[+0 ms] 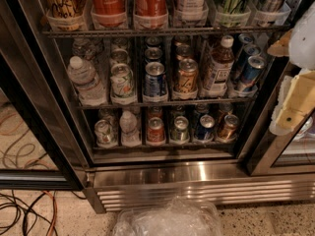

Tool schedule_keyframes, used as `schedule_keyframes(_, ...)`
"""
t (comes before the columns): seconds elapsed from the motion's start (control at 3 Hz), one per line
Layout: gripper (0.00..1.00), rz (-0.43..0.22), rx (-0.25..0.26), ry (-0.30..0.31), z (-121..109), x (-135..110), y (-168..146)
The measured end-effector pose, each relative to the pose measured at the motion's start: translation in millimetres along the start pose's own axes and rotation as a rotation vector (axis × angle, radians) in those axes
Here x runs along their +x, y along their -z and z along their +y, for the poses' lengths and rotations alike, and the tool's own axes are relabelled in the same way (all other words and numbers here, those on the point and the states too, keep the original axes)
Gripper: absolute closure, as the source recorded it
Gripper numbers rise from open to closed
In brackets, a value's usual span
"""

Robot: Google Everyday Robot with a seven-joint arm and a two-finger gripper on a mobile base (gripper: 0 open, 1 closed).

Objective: Pick 7up can from bottom shelf of fridge

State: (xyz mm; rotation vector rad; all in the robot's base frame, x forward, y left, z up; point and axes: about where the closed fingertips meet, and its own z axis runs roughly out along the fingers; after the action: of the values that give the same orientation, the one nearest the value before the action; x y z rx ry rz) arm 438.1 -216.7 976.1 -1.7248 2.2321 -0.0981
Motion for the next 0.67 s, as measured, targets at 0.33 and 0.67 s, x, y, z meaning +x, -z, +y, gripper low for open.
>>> schedule_keyframes(0.33,0.0,0.0,0.0,0.0,0,0,0)
schedule_keyframes(0.67,0.0,-0.08,-0.011,-0.04,1,-10,-25)
